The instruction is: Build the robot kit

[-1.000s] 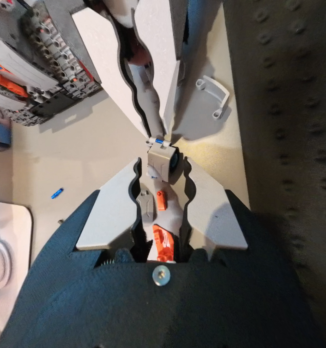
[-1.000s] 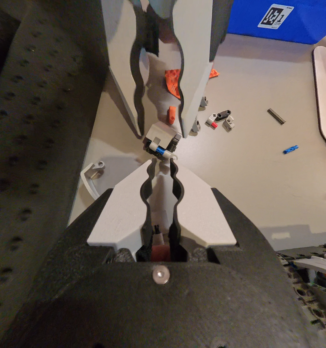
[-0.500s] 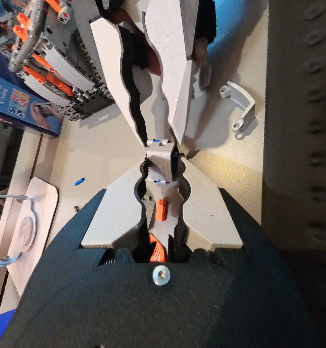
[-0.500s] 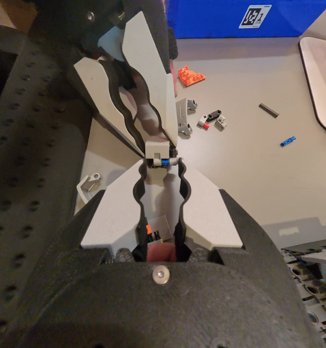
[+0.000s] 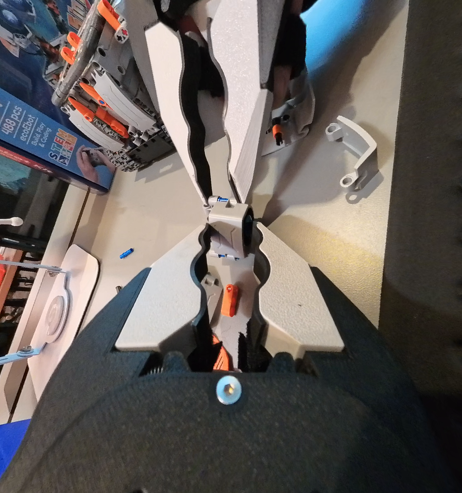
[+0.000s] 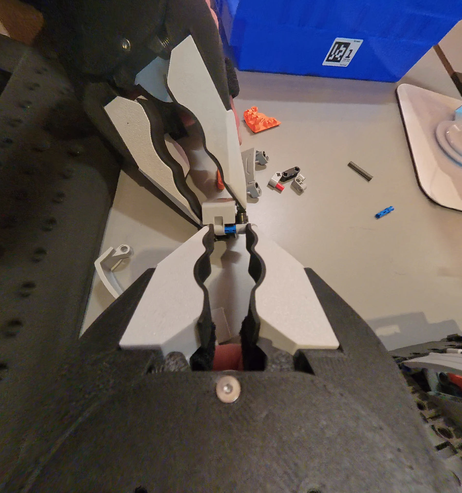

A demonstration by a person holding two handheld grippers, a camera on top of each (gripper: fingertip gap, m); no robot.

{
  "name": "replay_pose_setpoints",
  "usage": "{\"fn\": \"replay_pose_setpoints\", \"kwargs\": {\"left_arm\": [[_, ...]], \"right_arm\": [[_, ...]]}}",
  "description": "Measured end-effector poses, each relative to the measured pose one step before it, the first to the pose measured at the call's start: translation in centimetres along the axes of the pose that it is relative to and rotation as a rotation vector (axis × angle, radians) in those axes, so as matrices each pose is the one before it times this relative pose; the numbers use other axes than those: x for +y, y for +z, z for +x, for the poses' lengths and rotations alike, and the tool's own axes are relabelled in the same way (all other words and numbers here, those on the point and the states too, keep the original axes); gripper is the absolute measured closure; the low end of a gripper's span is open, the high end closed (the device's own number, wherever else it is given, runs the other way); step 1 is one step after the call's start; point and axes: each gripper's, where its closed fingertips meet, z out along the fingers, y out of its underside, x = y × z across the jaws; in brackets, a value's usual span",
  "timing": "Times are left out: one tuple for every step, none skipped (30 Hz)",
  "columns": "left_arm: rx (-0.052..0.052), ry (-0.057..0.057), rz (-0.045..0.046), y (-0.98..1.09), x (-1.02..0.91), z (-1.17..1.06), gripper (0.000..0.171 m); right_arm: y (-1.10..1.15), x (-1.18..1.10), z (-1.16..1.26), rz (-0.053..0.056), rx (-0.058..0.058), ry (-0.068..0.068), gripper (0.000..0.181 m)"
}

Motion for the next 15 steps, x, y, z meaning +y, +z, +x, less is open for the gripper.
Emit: {"fn": "replay_pose_setpoints", "kwargs": {"left_arm": [[-0.0053, 0.0004, 0.00088, -0.009, 0.052, -0.065, 0.144], [-0.0006, -0.0046, 0.00257, -0.023, 0.026, -0.008, 0.144], [-0.0006, -0.009, 0.00055, -0.012, 0.033, -0.01, 0.144], [0.0001, -0.0065, 0.00117, -0.007, 0.009, -0.003, 0.144], [0.0014, -0.0083, 0.00267, -0.009, 0.039, -0.002, 0.144], [0.0008, -0.0144, 0.00077, 0.002, 0.038, -0.03, 0.144], [-0.0004, -0.002, -0.00121, 0.007, 0.016, -0.004, 0.144], [-0.0033, -0.0009, -0.00132, 0.023, 0.031, -0.049, 0.144], [0.0001, -0.0048, 0.00139, 0.009, 0.004, -0.028, 0.144], [-0.0006, 0.0018, 0.0011, -0.001, -0.009, 0.015, 0.144], [-0.0049, 0.0021, -0.00345, 0.035, 0.044, -0.06, 0.144], [0.0007, -0.0108, -0.00091, 0.072, 0.025, -0.054, 0.144], [0.0036, -0.0076, 0.00066, 0.05, 0.018, -0.045, 0.144], [0.002, -0.0034, -0.00015, 0.03, 0.022, -0.021, 0.144], [0.0046, -0.0054, -0.00267, 0.065, 0.004, -0.028, 0.144]], "right_arm": [[0.044, -0.061, 0.015, 0.0056, 0.0038, -0.0049, 0.16], [0.04, -0.044, -0.002, 0.0045, 0.0014, -0.0039, 0.161], [0.024, -0.046, 0.002, 0.0015, 0.0045, -0.0084, 0.161], [0.019, -0.067, -0.015, 0.0011, 0.0046, -0.0135, 0.161], [0.046, -0.067, 0.007, 0.002, 0.0032, -0.0041, 0.161], [0.038, -0.065, 0.008, -0.0005, 0.0082, -0.0075, 0.161], [0.018, -0.055, 0.019, -0.0017, 0.0053, -0.0085, 0.161], [0.018, -0.04, 0.03, 0.0009, 0.0056, -0.0021, 0.161], [-0.01, -0.001, -0.012, -0.0058, 0.0088, -0.0143, 0.161], [0.011, -0.043, 0.005, -0.007, 0.0076, -0.0114, 0.161], [0.025, -0.059, 0.067, -0.0018, 0.0083, -0.0009, 0.161], [-0.006, -0.031, 0.066, -0.0032, 0.0104, -0.0087, 0.161], [0.018, 0.01, 0.053, -0.0048, 0.0039, -0.0074, 0.161], [-0.011, 0.084, 0.063, -0.0014, -0.0092, 0.0063, 0.161], [-0.028, 0.066, 0.052, 0.0035, -0.0088, 0.0107, 0.161]]}}
